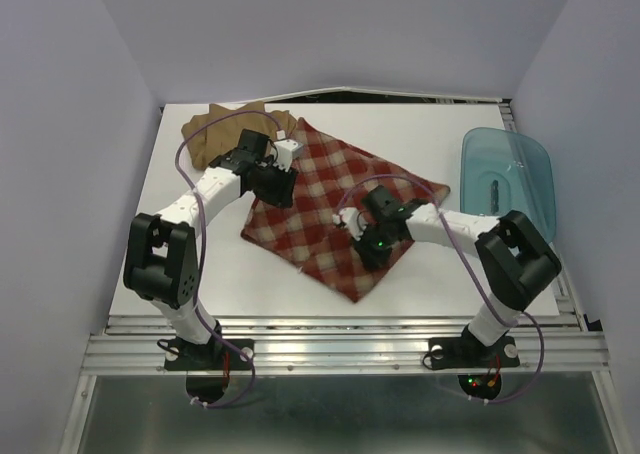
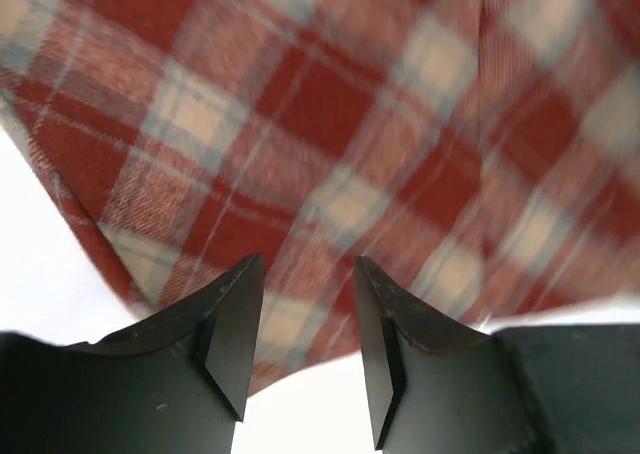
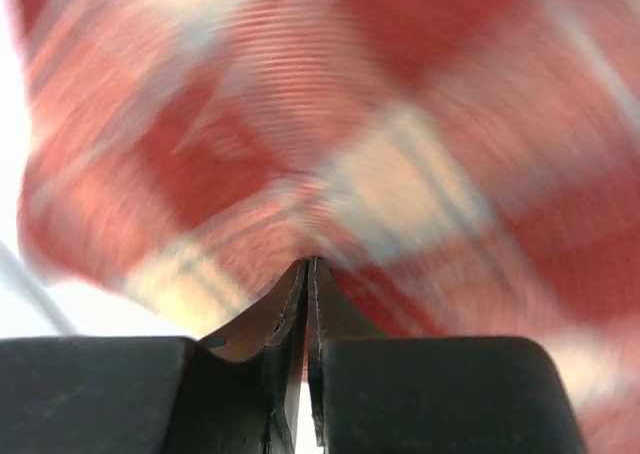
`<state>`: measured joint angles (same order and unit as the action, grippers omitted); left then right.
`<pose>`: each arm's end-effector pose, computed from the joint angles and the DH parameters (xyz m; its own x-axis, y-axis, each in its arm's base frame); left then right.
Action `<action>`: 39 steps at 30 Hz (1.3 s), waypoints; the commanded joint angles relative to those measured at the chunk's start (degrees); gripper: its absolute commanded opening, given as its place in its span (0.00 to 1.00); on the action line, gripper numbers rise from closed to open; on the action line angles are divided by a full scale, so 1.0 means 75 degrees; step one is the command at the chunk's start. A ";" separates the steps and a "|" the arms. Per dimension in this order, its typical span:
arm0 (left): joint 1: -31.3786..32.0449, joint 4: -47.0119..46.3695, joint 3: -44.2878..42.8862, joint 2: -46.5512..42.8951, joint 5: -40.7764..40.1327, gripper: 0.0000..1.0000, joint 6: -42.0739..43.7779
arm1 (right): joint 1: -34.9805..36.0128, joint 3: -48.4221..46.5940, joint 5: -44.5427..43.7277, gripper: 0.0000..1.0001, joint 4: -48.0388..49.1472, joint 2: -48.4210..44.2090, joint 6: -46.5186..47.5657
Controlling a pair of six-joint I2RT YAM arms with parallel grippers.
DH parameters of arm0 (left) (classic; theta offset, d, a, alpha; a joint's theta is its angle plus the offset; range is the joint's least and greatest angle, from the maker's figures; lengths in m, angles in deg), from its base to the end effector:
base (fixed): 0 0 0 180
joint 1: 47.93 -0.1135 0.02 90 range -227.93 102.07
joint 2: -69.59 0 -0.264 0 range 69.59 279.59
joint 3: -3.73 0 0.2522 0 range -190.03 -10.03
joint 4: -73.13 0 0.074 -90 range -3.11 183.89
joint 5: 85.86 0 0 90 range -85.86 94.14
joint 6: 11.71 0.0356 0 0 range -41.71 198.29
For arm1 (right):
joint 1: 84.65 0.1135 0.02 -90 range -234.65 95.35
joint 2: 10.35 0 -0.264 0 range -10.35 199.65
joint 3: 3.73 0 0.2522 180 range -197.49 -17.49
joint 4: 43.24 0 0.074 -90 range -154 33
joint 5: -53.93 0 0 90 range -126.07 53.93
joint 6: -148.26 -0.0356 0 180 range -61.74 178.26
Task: Fold and stack the skirts
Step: Flatten the skirt out
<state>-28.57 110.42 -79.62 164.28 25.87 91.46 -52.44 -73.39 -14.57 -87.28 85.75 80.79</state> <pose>0.3349 -0.1317 0.2467 -0.5666 0.4234 -0.7068 0.6859 0.7177 -0.1200 0.2551 0.1761 0.1627 -0.5069 -0.7407 -0.4410 -0.8594 0.4744 0.1910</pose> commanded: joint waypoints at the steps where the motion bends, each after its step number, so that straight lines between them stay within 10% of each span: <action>1: -0.0388 0.0390 -0.0589 -0.0028 0.0149 0.54 -0.0326 | 0.1762 -0.0440 0.1742 0.09 -0.0392 0.0054 -0.1195; 11: -0.0706 0.0964 -0.0883 0.0275 0.0031 0.53 0.0435 | -0.0365 -0.3363 0.2058 0.16 -0.0673 0.0019 -0.1929; 25: -0.0507 0.0519 -0.1795 0.2536 0.0044 0.46 0.0986 | -0.1271 -0.1806 -0.1483 0.09 -0.0684 0.1155 0.0043; 31: -0.0214 0.0964 -0.3692 0.3849 -0.0156 0.45 0.1068 | -0.1271 -0.1535 -0.0793 0.07 -0.1715 0.1566 -0.0191; 39: -0.0143 0.1024 -0.4715 0.3876 -0.0098 0.53 0.1033 | 0.0089 -0.1569 0.3154 0.15 -0.2572 0.0876 -0.1089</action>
<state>-29.49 117.08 -112.29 197.39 24.89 98.63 -55.61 -85.19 -8.32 -100.09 95.30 78.05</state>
